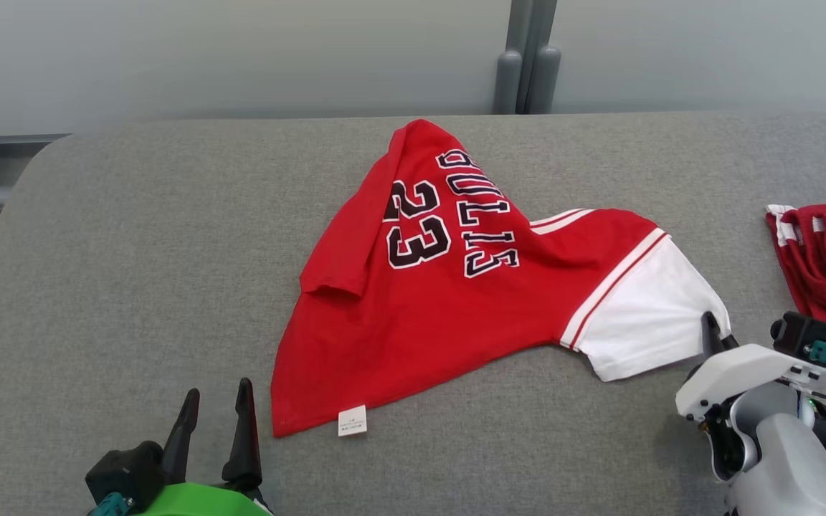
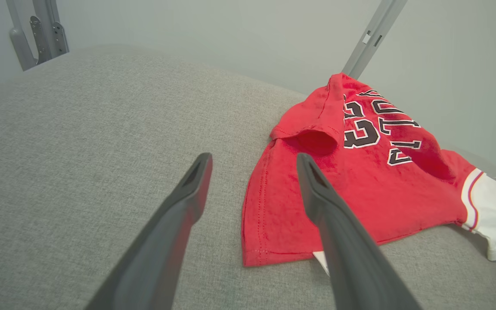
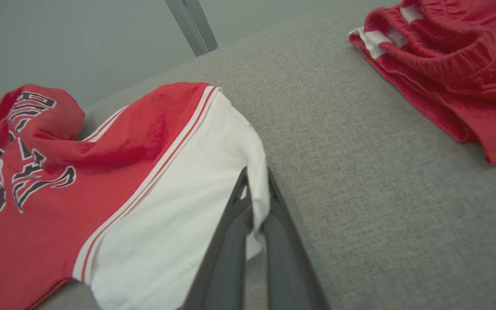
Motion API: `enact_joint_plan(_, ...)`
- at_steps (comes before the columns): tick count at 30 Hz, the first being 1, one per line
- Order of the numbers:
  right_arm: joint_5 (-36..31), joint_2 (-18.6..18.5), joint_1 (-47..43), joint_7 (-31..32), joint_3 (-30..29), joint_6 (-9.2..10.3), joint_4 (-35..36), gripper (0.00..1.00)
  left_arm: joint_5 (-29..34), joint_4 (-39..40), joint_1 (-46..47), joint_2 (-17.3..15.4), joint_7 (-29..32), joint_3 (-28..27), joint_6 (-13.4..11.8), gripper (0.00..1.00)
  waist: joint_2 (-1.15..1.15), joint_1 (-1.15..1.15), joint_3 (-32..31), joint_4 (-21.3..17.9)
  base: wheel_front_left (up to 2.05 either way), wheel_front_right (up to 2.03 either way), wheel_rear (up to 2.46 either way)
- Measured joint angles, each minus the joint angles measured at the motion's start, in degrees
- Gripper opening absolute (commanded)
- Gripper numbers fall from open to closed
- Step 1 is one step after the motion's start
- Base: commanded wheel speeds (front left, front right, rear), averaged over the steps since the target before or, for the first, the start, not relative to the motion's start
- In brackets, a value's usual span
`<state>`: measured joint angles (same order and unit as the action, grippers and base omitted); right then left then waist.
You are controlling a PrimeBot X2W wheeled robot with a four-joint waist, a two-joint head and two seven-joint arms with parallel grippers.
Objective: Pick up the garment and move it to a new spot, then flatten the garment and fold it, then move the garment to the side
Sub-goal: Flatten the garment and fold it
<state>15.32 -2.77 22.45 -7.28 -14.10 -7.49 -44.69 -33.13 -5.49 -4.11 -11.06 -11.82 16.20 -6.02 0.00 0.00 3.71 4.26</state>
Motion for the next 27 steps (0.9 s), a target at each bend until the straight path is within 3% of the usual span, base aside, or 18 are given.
enact_joint_plan(13, 4.9, 0.0, -15.1, 7.3, 1.5, 0.00, 18.1, 0.00, -3.3, -2.7, -3.1, 0.6, 4.7, 2.5, 1.7, 1.00, 0.00, 0.00, -0.9, -1.3, 0.00, 0.00, 0.00)
enact_joint_plan(27, 5.4, 0.0, -17.6, 10.2, 2.5, 0.00, 24.3, 0.00, -7.7, -13.7, 1.3, 3.6, 8.7, 2.8, 2.7, 1.00, 0.00, 0.00, -1.6, -2.2, 0.00, 0.00, 0.00)
